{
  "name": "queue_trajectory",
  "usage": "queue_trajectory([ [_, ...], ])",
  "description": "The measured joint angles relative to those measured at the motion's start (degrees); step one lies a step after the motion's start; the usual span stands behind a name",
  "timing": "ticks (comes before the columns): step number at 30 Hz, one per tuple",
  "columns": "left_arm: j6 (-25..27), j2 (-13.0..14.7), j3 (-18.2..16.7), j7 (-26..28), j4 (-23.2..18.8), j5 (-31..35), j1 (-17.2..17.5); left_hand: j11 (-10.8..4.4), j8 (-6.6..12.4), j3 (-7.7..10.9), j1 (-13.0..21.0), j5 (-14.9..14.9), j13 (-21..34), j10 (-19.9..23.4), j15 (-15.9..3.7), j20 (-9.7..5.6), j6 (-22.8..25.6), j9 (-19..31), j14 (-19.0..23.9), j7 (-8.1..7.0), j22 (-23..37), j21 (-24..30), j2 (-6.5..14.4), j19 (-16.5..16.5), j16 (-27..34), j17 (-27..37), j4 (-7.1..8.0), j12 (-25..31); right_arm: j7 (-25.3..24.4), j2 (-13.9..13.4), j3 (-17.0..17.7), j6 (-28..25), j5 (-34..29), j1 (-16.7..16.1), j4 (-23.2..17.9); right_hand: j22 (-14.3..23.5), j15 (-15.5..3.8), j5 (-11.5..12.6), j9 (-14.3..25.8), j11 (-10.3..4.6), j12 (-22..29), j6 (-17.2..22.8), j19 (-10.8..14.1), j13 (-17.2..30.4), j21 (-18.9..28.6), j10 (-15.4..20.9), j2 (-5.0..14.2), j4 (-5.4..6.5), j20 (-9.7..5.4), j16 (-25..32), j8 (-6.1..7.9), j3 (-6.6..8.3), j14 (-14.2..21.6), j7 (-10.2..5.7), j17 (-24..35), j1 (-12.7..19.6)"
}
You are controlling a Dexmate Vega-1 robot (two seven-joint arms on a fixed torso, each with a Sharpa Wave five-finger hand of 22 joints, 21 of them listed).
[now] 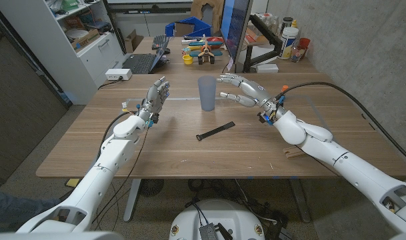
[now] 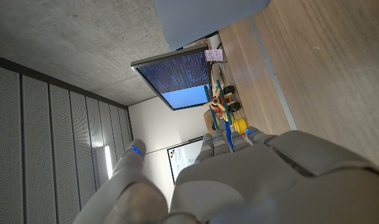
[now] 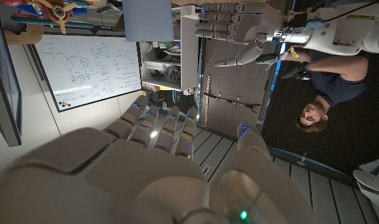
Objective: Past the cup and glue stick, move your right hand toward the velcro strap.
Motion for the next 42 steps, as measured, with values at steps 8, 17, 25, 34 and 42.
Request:
queue_trajectory([
  [8, 0.0, -0.1, 0.0, 0.1, -0.2, 0.0, 0.0, 0.00, 0.00, 0.00, 0.0, 0.0, 0.0, 0.0, 0.00, 0.00, 0.0, 0.0, 0.0, 0.00, 0.0, 0.0, 0.0, 0.0, 0.0, 0.0, 0.00, 0.0, -0.1, -1.0, -1.1, -0.7, -1.6, 0.5, -0.8, 0.0, 0.31, 0.0, 0.0, -0.09, 0.0, 0.2, 0.0, 0.0, -0.4, 0.1, 0.00, 0.00, 0.00, 0.0, 0.00, 0.00, 0.3, -0.21, 0.0, 0.0],
  [17, 0.0, -0.2, 0.2, 0.2, -0.4, 0.1, -0.1, -0.18, 0.00, -0.17, 0.0, 0.0, 0.0, -0.2, 0.00, 0.18, 0.2, 0.0, 0.0, -0.21, 0.0, 0.0, 0.0, -0.2, 0.0, 0.0, 0.18, 0.0, -0.2, -1.9, -2.0, -1.7, -3.6, 0.9, -1.6, 0.0, 0.11, 0.3, 0.0, 0.10, 0.0, -0.4, 0.2, 0.0, -0.5, 0.3, -0.23, 0.00, 0.21, 0.0, -0.28, 0.00, 0.5, -0.91, 0.0, 0.2],
  [25, 0.2, -0.3, 0.3, 0.5, -0.6, 0.1, -0.2, -0.54, 0.00, -0.40, 0.0, 0.0, 0.0, -0.1, 0.00, 0.51, 0.2, 0.0, 0.0, -0.21, 0.0, 0.0, 0.0, 0.1, 0.0, 0.0, 0.12, 0.0, -0.3, -2.4, -2.8, -2.4, -5.1, 1.2, -2.1, 0.0, 0.07, 0.8, 0.0, 0.41, 0.0, -2.0, 0.4, 0.0, -1.2, 0.6, -0.69, 0.00, 0.00, 0.4, -0.71, 0.00, 2.6, -0.67, 0.0, 0.7],
  [34, 0.3, -0.3, 0.4, 0.7, -0.8, 0.2, -0.2, -0.53, 0.00, -0.47, 0.2, 0.4, 0.0, -0.1, 0.00, 0.80, 0.5, 0.0, 0.0, -0.52, 0.0, 0.0, 0.2, -0.2, 0.0, 0.0, 0.19, 0.0, -0.1, -2.7, -3.9, -2.4, -5.7, 1.8, -2.1, 0.3, -0.10, 1.2, 0.0, 0.63, 0.0, -2.2, 0.9, 0.0, -1.9, 1.4, -0.43, 0.01, 0.10, 1.5, -0.71, 0.00, 6.2, -0.48, 0.0, 0.4],
  [42, 0.3, -0.4, 0.4, 1.0, -0.9, 0.2, 0.0, -0.53, 0.00, -0.46, 0.2, 0.4, 0.0, -0.1, 0.00, 0.79, 0.5, 0.0, 0.0, -0.52, 0.0, 0.0, 0.2, -0.2, 0.0, 0.0, 0.19, 0.0, 0.6, -2.7, -4.9, -2.0, -6.2, 2.7, -1.3, 0.3, 0.04, 1.4, 0.0, 0.62, 0.0, -2.2, 1.5, 0.0, -1.9, 1.8, -0.42, 0.01, -0.09, 1.1, -0.71, 0.00, 6.1, -0.48, 0.0, 0.4],
])
